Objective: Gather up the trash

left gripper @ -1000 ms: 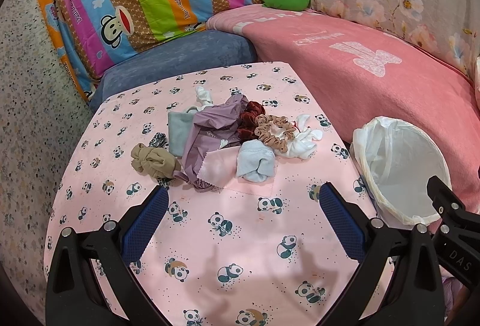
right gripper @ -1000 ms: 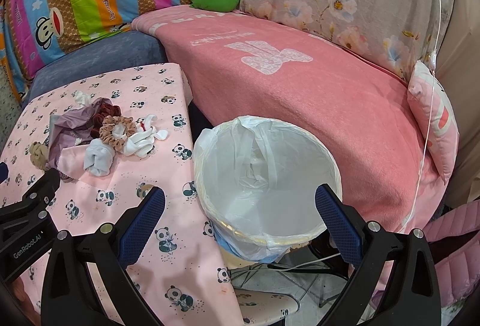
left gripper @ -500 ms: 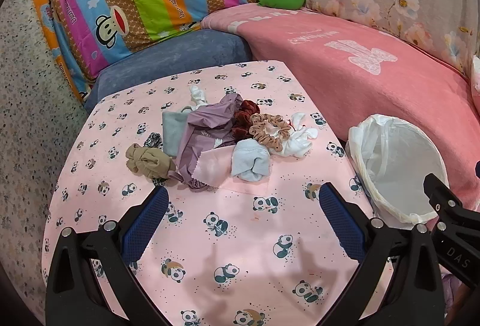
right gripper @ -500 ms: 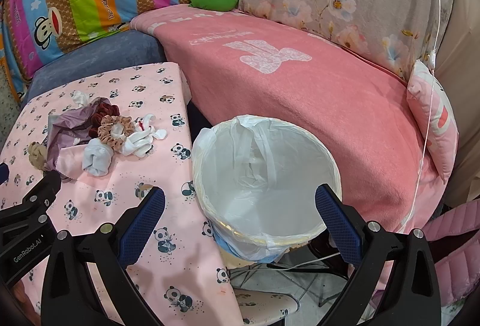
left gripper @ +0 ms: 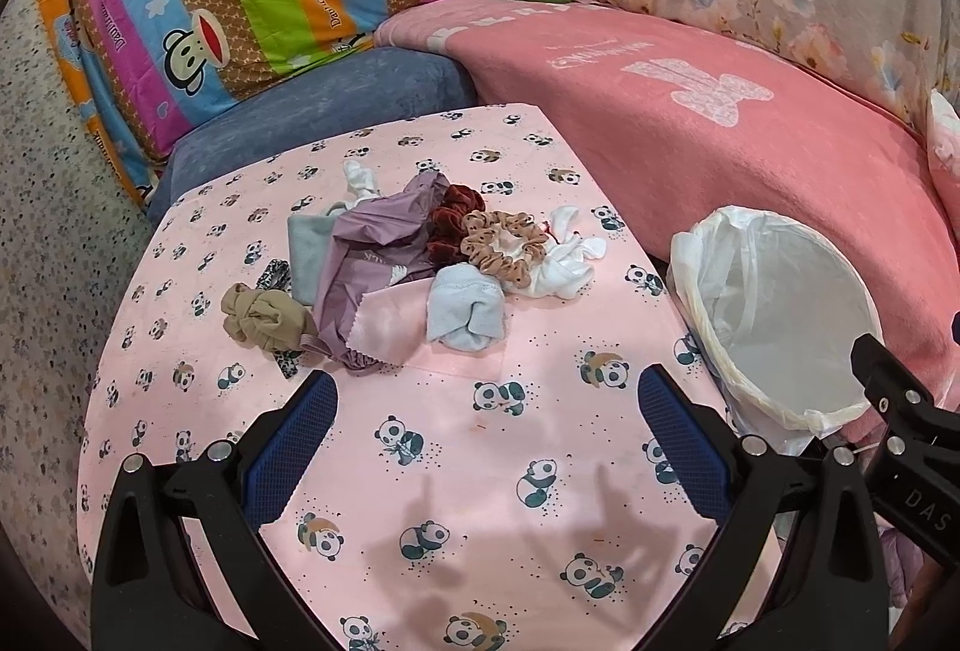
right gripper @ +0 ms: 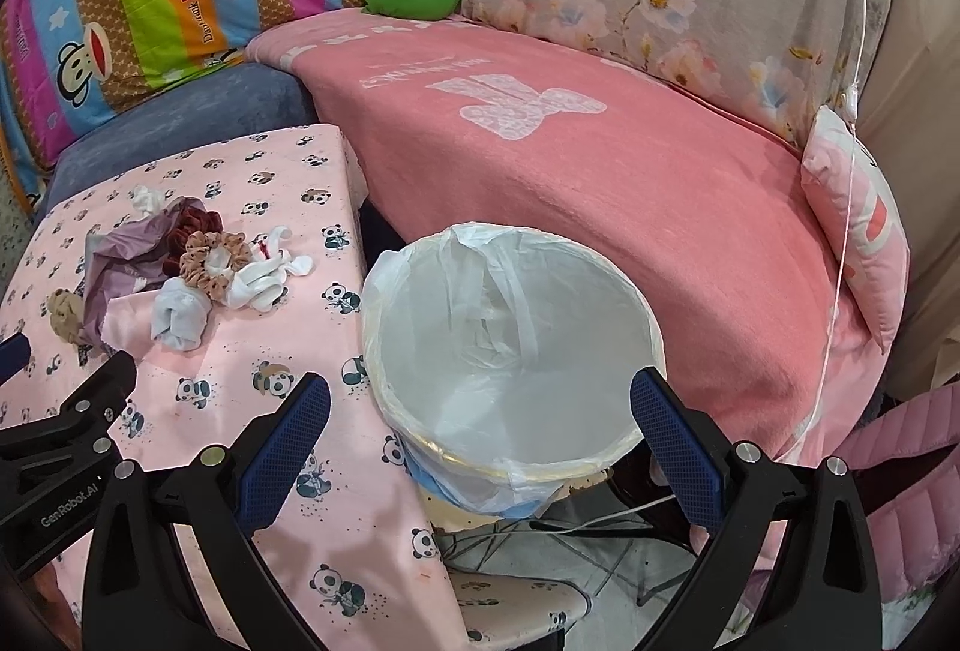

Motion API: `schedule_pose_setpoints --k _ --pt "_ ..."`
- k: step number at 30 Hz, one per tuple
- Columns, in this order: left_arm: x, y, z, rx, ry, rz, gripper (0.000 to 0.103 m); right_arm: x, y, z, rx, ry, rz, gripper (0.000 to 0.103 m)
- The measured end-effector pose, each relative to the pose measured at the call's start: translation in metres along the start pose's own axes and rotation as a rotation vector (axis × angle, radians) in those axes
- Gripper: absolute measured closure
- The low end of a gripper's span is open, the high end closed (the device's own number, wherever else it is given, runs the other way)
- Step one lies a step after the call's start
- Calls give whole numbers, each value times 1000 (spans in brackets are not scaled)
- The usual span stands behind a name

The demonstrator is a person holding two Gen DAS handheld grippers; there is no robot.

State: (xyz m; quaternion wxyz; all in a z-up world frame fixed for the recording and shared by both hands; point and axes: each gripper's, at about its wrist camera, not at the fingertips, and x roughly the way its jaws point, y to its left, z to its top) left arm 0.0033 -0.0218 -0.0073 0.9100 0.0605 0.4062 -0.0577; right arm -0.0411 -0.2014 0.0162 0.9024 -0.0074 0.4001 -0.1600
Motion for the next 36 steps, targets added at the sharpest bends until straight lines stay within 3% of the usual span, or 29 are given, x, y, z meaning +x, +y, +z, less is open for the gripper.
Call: schedule_pose_setpoints --k 25,30,36 --pt "1 -2 0 5 20 -34 7 -3 -2 -8 18 20 -11 5" --pt "10 10 0 -28 62 -90 7 -4 1 -9 28 19 -2 5" --pt "21 46 3 -53 58 -65 7 -4 15 -6 55 19 51 5"
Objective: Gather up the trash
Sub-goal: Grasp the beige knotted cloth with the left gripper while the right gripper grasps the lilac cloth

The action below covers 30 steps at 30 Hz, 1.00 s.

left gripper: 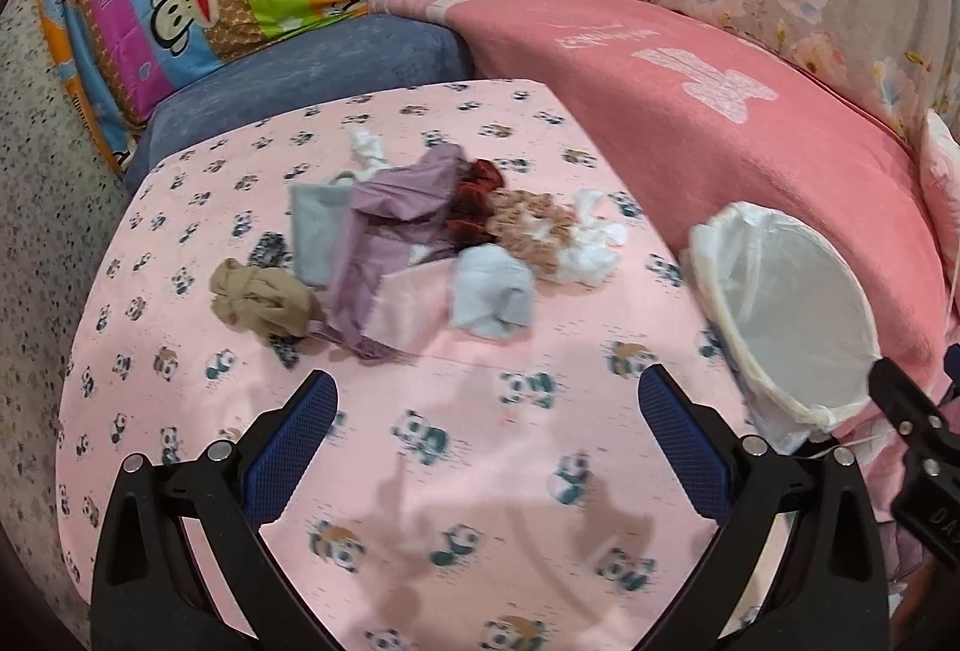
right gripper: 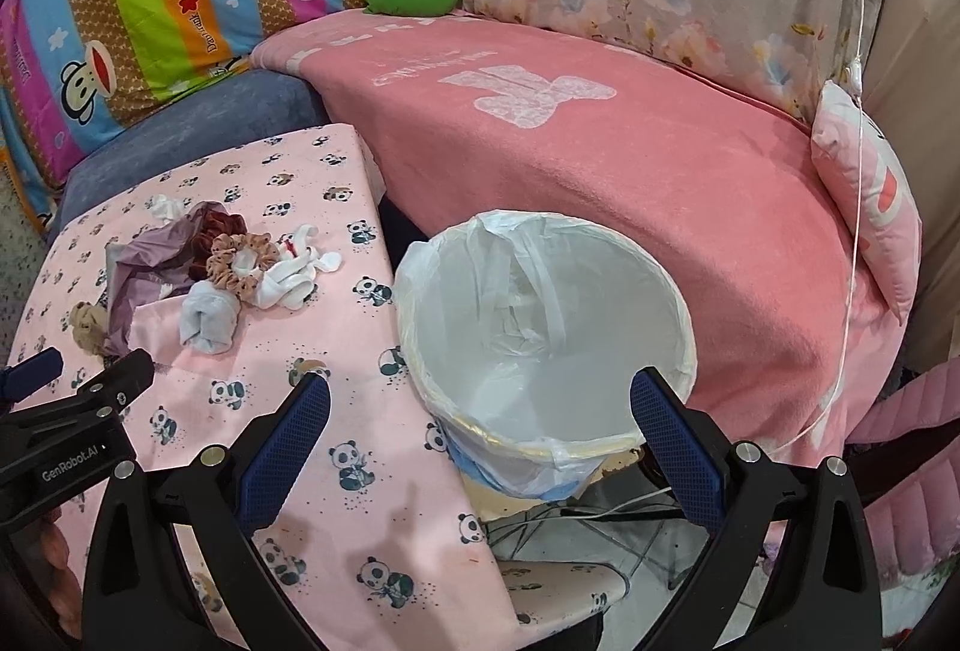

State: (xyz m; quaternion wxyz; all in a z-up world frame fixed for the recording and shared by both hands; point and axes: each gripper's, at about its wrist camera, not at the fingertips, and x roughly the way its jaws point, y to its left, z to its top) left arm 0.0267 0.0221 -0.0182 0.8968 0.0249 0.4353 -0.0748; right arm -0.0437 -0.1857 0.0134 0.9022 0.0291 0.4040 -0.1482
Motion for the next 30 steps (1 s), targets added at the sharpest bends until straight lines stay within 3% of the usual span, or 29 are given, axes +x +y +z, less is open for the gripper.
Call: schedule_pose_setpoints --k 9,15,20,25,27,30 --pt "28 95 15 -161 24 62 7 7 59 15 -52 -18 87 5" --pt "48 137 24 -231 44 81 7 19 109 24 -91 -14 174 5" --pt "69 162 29 -313 87 46 7 31 151 33 -110 1 235 5" --pt "90 172 31 -375 134 -36 7 46 193 43 -122 14 300 6" --pt "97 175 32 -391 144 -68 8 51 205 46 -132 19 315 11" --pt "107 180 32 -417 169 -117 19 59 226 47 -150 27 335 20"
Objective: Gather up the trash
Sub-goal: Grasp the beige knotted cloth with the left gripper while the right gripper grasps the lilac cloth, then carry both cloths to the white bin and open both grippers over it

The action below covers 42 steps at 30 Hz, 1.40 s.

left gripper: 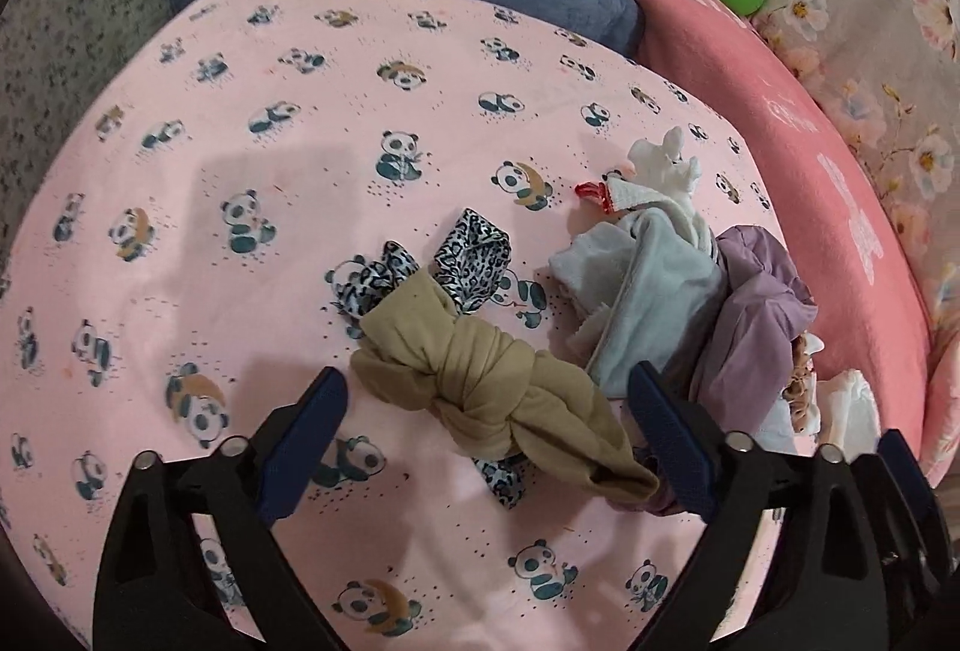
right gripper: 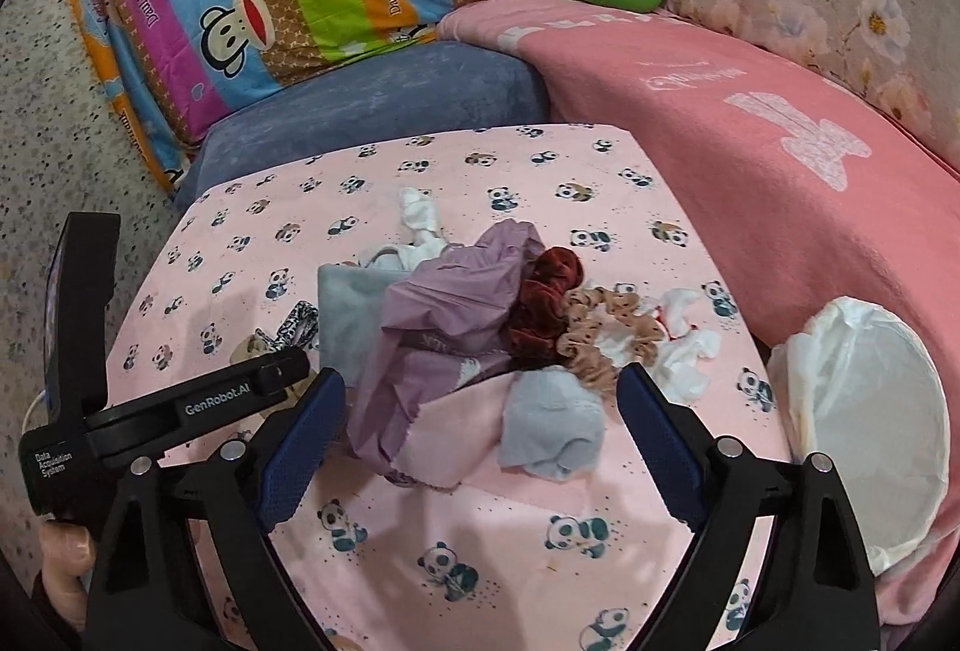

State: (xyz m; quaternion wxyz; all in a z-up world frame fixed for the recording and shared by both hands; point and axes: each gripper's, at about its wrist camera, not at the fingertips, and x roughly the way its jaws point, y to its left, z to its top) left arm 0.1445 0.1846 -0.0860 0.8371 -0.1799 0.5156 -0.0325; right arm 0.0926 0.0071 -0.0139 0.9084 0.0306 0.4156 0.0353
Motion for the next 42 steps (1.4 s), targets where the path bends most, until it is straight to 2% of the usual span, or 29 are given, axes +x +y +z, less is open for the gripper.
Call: schedule_pose_setpoints --k 4,8,10,12,14,22,30,36,42 --pt "8 7 3 -34 34 -52 35 20 17 1 -29 33 30 32" --pt "10 12 3 -52 54 -95 47 39 30 -2 -60 67 44 51" --pt "9 11 2 -47 57 -111 58 48 33 -5 -60 95 57 63" --pt "5 9 -1 -38 56 -125 63 54 33 -9 -57 120 80 87" --pt "0 7 -3 -32 50 -129 65 52 34 -11 -56 124 101 98" --pt "-34 -13 -6 24 -17 -135 66 13 24 2 -40 35 125 101" --pt "-74 -58 -8 134 -106 -131 65 -44 -2 28 -1 -91 144 101" --pt "-88 -101 -14 233 -140 -144 65 -85 -38 40 53 -176 125 101" --pt "-85 -155 -30 349 -145 -166 65 -117 -90 37 118 -231 62 101"
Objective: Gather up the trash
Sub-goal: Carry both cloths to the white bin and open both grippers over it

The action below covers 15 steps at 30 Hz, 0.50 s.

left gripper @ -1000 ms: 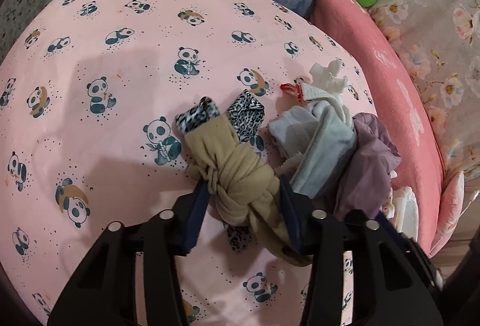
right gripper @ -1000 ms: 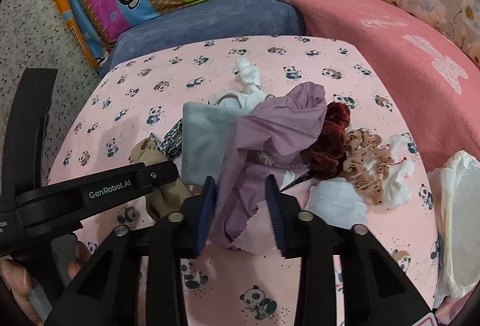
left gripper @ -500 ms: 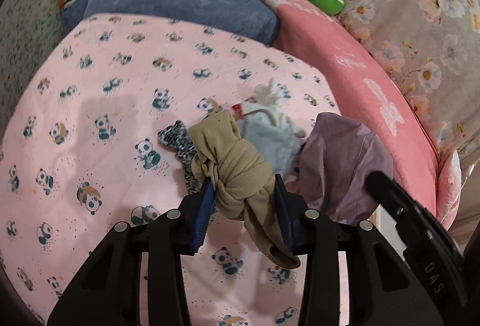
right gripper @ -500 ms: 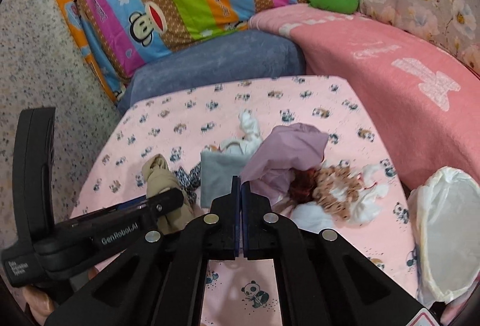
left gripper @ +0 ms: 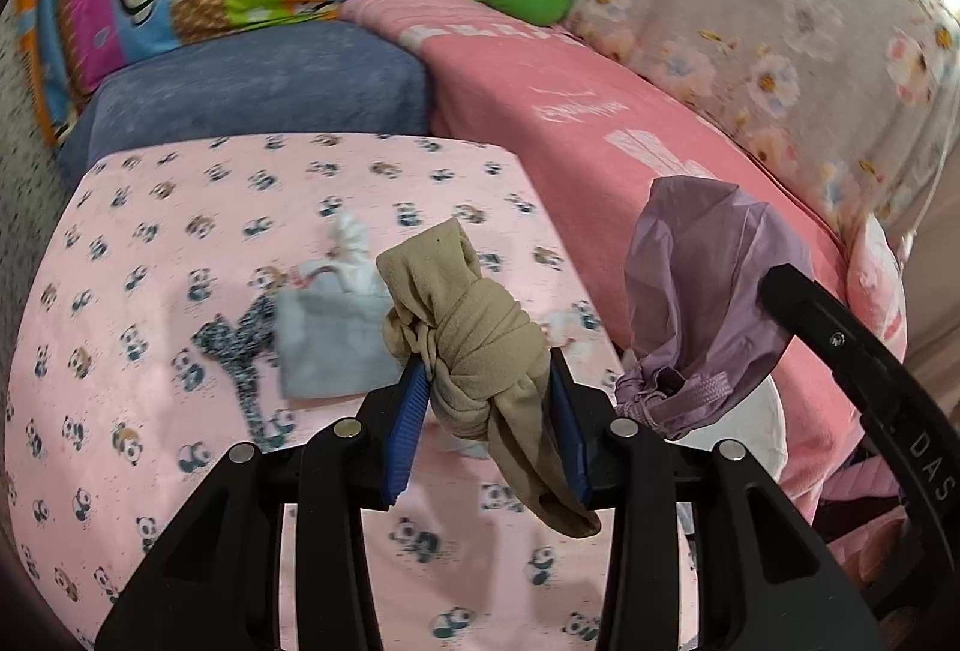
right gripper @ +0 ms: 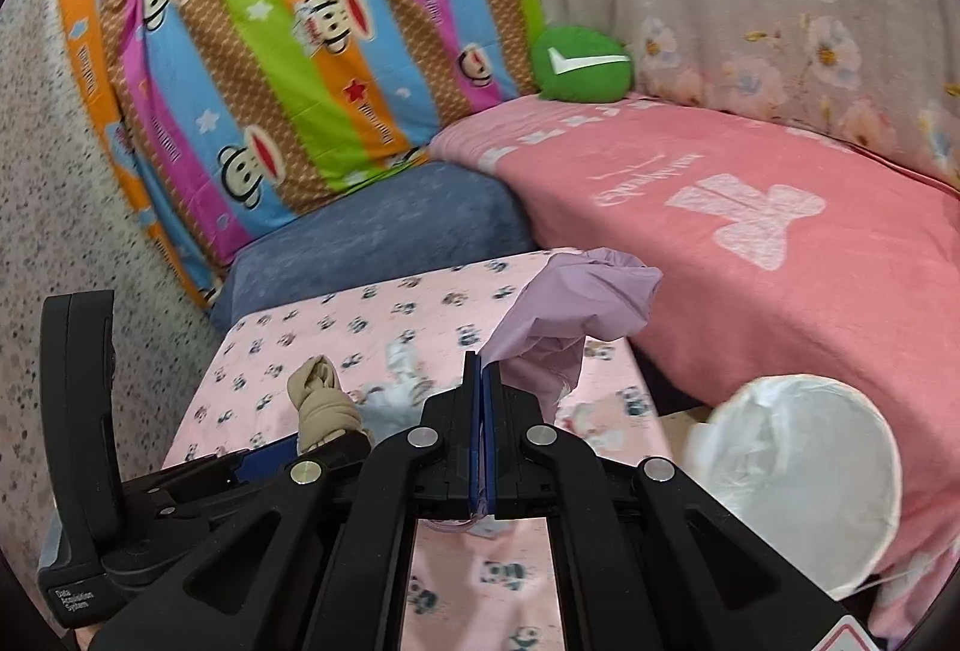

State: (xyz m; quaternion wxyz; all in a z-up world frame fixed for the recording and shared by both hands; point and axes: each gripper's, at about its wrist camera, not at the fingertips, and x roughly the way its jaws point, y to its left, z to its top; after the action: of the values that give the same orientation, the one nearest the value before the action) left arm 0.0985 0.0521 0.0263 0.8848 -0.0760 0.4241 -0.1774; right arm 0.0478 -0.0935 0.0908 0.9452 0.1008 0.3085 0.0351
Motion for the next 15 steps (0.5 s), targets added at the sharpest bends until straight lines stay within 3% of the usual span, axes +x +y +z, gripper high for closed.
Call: schedule_pose_setpoints --k 15 --pt "56 -136 -15 237 74 -124 65 -29 -148 -36 168 24 -207 101"
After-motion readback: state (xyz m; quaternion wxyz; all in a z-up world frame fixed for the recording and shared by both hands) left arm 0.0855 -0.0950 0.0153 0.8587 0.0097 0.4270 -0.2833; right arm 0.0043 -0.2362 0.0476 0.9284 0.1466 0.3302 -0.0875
